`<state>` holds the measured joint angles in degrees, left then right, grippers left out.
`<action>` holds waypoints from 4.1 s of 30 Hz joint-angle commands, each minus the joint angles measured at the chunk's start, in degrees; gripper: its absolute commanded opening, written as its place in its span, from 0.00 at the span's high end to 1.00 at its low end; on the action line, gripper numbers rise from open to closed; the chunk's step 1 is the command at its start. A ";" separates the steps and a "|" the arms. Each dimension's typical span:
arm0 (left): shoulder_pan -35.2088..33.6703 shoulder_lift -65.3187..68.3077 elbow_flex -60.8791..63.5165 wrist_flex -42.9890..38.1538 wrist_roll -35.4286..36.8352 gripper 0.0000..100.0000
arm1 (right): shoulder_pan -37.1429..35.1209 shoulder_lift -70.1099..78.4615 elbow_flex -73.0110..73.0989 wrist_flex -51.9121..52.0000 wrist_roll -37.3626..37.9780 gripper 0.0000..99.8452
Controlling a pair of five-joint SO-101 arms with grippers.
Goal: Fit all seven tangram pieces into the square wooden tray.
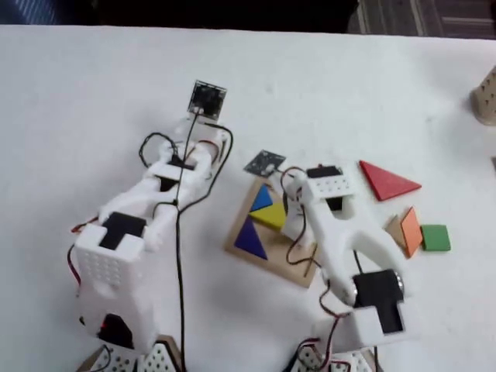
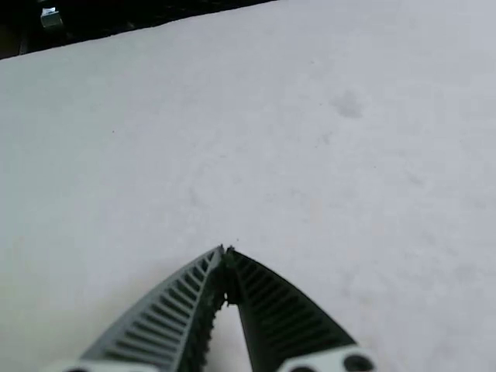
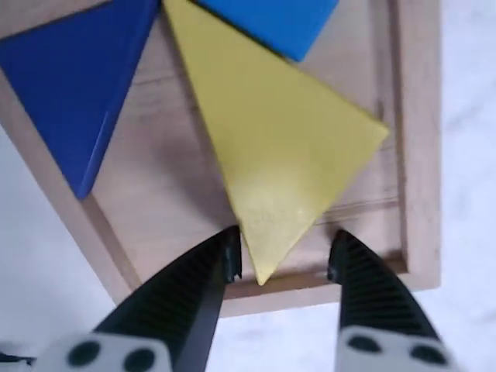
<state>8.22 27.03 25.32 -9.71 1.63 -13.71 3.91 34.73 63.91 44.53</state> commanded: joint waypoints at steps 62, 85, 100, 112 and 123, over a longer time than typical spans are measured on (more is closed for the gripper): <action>-8.48 -3.03 -13.98 16.09 6.51 0.98 | -6.46 1.98 -8.00 -10.15 2.46 0.75; -8.31 -2.95 -13.98 16.00 6.42 0.98 | -9.71 -2.95 -1.41 -7.87 0.70 0.91; -8.31 -2.95 -13.89 16.00 6.42 0.98 | -9.01 -13.23 -1.14 -3.38 -1.49 0.86; -8.31 -2.95 -13.89 16.00 6.42 0.98 | -10.07 -13.23 5.27 -9.45 2.11 0.73; -8.31 -2.95 -13.89 16.00 6.42 0.98 | -12.62 -8.92 4.75 -10.24 -1.23 0.67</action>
<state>0.04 27.03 14.59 6.29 7.52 -26.02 -5.32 40.62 54.68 45.76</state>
